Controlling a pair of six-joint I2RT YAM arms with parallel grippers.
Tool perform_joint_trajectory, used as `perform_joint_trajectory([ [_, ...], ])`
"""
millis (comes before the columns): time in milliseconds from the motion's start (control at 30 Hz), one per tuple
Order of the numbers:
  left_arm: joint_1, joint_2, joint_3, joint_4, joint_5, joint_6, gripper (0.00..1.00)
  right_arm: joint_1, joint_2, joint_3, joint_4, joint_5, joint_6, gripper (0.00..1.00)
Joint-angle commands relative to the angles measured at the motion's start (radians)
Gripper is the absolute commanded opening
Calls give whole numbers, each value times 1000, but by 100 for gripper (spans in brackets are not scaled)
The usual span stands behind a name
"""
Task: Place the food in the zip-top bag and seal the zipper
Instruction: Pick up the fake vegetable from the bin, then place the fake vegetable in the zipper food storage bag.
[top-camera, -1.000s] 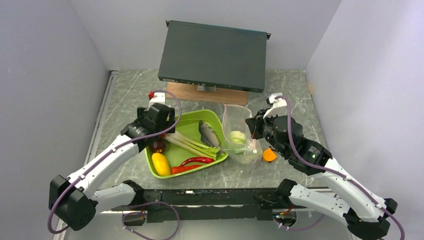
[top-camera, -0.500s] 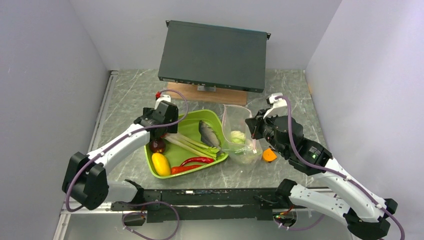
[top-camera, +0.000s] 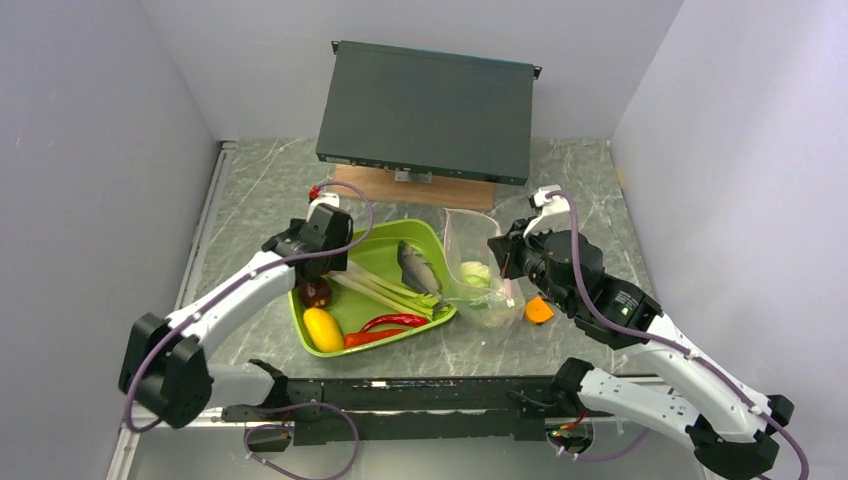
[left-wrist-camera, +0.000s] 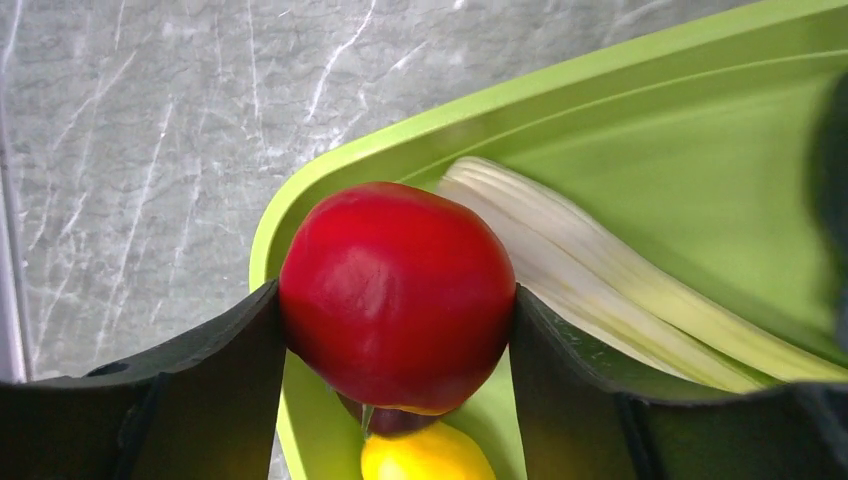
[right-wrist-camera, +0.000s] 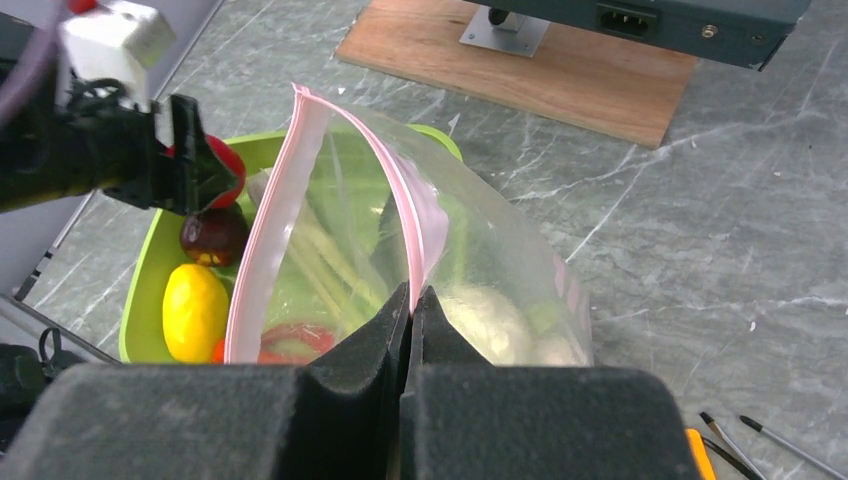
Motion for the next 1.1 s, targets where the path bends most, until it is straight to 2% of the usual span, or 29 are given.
perform_joint_trajectory([
  [0,1,-170,33,-16,158,10,47,4,20,29,56,-20,-9,0],
  [100,1,-280,31,16,358,7,47,3,28,26,70,-29,-5,0],
  [233,0,-397,8,143,677,-35,48,3,47,38,79,-48,-3,0],
  [367,-4,-448,-73,417,973,-203,47,3,57,47,83,-65,-2,0],
  [467,-37,-445,-117,654,1096,-347,47,2,59,59,84,-77,1,0],
  [567,-115,-424,-89,734,1053,-352,49,3,58,53,94,-80,1,0],
  [767,-270,-332,41,719,936,-251,54,3,62,42,99,-102,17,0],
  [1067,-334,-163,182,597,827,-165,53,4,47,70,111,-150,33,0],
])
